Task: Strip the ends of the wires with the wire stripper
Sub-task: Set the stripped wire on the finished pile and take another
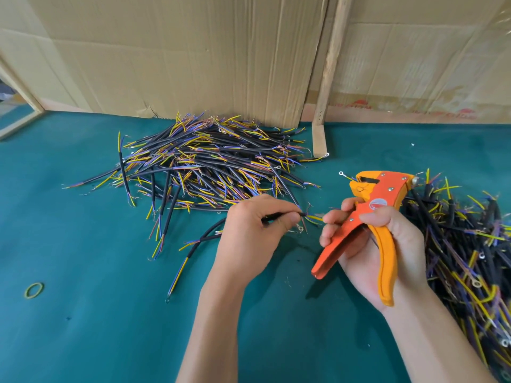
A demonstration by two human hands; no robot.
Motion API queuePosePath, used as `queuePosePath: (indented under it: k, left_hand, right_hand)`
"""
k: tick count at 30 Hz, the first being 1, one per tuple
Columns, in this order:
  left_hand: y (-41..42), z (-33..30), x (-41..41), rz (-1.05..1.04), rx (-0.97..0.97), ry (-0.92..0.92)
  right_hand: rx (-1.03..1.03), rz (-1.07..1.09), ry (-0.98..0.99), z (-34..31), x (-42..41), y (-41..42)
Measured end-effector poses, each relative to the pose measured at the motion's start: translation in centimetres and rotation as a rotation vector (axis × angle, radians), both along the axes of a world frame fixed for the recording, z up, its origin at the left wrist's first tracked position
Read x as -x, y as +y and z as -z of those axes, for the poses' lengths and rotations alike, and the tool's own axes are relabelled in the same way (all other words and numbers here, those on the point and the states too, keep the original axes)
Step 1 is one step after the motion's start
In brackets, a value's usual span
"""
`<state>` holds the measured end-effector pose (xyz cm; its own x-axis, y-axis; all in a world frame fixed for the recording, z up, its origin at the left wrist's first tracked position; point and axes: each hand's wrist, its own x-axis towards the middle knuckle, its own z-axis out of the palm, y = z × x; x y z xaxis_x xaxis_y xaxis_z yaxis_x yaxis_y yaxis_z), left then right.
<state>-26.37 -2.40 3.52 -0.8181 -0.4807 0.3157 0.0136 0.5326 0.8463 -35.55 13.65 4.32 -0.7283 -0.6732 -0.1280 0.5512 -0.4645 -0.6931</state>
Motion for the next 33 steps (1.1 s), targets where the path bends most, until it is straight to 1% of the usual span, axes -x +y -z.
queuePosePath:
  k: [3,6,10,17,20,23,29,33]
  left_hand:
    - [-0.7,0.0,-0.2,-0.133,-0.068,0.112]
    - [-0.7,0.0,-0.1,-0.177,-0.064,0.147]
    - [-0.1,-0.1,0.1,-0.124,-0.036,0.121]
    - [0.7,-0.4,0.1,0.021,-0.075,0.04]
    - [0.8,-0.4,0.2,0.032,-0.068,0.012]
    - [1.0,-0.5,0.2,0.024,-0.091,0.025]
    - [0.9,-0.6,0.1,0.02,-0.091,0.04]
    - [0.7,-0.5,0.2,0.014,-0.054,0.049]
  right_hand:
    - [0.018,0.012,0.008,0.2,0.4,0.2]
    - [0.017,-0.01,0.026,0.5,0.4,0.2]
    - [0.002,-0.035,0.037,1.0,0.1,-0.2]
    - [-0.15,0.064,0.082,1.5,0.4,-0.4]
    - [-0.18,0.065,0.133,1.5,0.5,-0.3]
    - [-0.211,0.067,0.155,1.5,0.5,-0.3]
    - [-0.222,0.049,0.123,1.5,0.2,-0.4]
    - [-0.195,0.029,0.089,1.1,0.1,-0.6]
